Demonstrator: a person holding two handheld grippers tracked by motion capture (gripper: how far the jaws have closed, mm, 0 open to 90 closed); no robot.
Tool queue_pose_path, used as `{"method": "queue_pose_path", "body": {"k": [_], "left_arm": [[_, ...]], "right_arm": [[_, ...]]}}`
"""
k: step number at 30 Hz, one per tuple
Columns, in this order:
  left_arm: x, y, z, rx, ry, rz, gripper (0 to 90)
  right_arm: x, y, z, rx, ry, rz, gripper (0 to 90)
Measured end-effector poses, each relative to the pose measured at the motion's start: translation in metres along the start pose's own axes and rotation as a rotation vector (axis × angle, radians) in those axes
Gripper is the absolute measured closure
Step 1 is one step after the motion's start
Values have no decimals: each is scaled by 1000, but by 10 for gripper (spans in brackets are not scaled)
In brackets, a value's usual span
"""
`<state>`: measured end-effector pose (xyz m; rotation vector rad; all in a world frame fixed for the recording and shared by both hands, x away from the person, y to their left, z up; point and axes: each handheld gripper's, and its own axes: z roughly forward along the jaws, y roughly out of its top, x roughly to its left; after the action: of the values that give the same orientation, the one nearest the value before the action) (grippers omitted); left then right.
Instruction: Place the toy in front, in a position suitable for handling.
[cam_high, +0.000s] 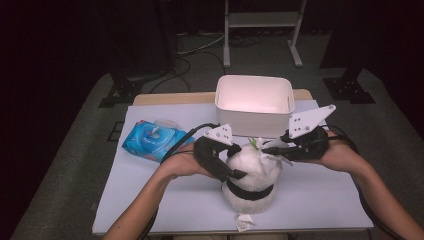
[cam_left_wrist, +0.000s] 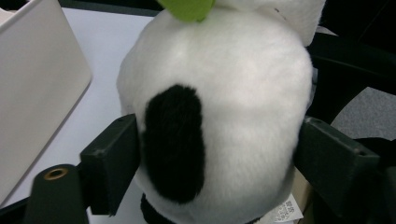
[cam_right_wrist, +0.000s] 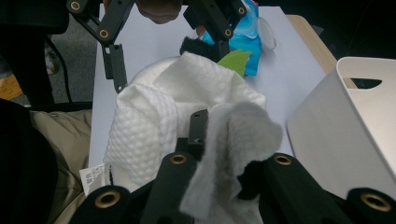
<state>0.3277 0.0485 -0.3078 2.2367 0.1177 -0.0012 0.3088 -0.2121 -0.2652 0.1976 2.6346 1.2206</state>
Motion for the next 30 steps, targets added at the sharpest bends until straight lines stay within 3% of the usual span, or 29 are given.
{"method": "queue_pose_path", "body": {"k": [8, 9, 11, 14, 20, 25, 27, 30], "left_arm": [[3, -15, 12, 15, -25, -42, 89], [4, -17, 16, -6, -42, -65, 84], [5, -19, 18, -21, -52, -74, 84], [10, -24, 17, -89, -81, -107, 207], [15, -22, 4, -149, -67, -89, 319], [13, -13, -12, -101, -33, -55, 333], [12, -13, -11, -62, -28, -48, 332], [10, -15, -6, -47, -29, -42, 330]], "right_arm": [[1, -11, -5, -7, -3, 21, 787], [1, -13, -5, -10, -2, 27, 787], [1, -15, -5, -13, -4, 30, 787], [1, -18, -7, -29, -15, 34, 786], [-3, -18, -11, -75, -30, 53, 786], [-3, -19, -10, -85, -34, 53, 786], [0, -22, -5, -76, -42, 37, 786], [4, -27, -1, -69, -36, 41, 786]]}}
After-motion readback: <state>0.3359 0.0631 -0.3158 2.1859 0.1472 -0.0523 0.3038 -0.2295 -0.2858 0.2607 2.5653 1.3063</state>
